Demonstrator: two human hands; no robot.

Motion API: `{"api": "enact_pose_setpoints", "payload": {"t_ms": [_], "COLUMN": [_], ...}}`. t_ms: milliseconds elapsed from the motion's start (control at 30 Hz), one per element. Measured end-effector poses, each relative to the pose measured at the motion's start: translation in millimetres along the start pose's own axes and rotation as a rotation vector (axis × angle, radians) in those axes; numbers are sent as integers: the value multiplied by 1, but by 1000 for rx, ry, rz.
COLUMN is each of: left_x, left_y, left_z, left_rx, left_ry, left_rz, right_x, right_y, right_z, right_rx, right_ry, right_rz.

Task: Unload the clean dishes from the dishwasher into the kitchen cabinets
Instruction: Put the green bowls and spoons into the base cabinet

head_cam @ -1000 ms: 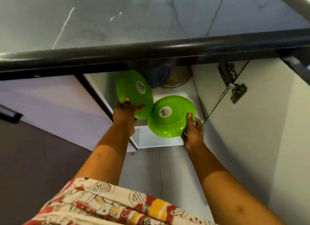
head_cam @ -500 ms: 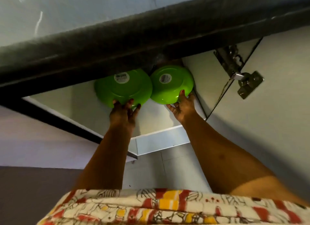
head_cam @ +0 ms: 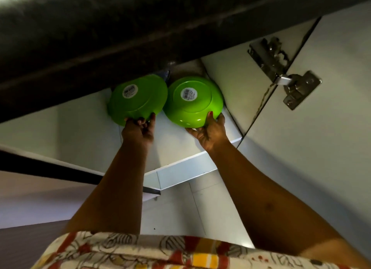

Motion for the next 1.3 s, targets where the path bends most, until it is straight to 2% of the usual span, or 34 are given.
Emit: {"api": "enact_pose_setpoints", "payload": {"t_ms": [233, 467, 533, 633, 733, 900, 1033, 1067, 1133, 1200, 1233, 1267, 1300], "left_x": [-4, -8, -7, -11, -16, -13, -10, -11, -11, -10, -9, -9, -10], "left_y": [-13, -14, -14, -20, -23, -23, -19, -16, -15, -13, -12, -10, -6], "left_z": [-2, -11, -11, -12, -10, -5, -5, -6, -8, -9, -9, -8, -7], "left_rx": [3, -35, -75, -84, -77, -87, -104, -108, -104, -121, -159, -226, -329], "left_ry": [12, -217, -283, -331, -462, -702, -798, -822, -908, -1225, -1531, -1831, -2028], "left_rz": [-12, -1, -8, -89, -127, -152, -98, -87, -39, 107, 267, 496, 733], "right_x": [-8, -18, -21, -28, -30, -33, -34, -31, -23, -12, -8, -7, -7], "right_y": [-9, -39, -48, -57, -73, -56, -50, -44, -35, -29, -27, -28, -29], "right_z": [11, 20, 25, 38, 45, 51, 45, 44, 44, 41, 40, 39, 37], "right_rx": [-83, 16, 94, 329, 511, 583, 552, 538, 479, 393, 354, 343, 348], "right_ry": [7, 124, 176, 362, 848, 1216, 1196, 1259, 1655, 2080, 2201, 2268, 2301], "right_rz": [-41, -87, -126, -155, -231, -281, -381, -443, -661, -906, -956, -932, -886]}}
Point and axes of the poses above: each hand's wrist, its own y-axis away from the middle knuckle, its own z-axis out of the palm, x = y × z, the point moved 1 cm from there along -y, towards the middle knuckle, and after that the axes turned 13 degrees about z, right-handed, at the moved point
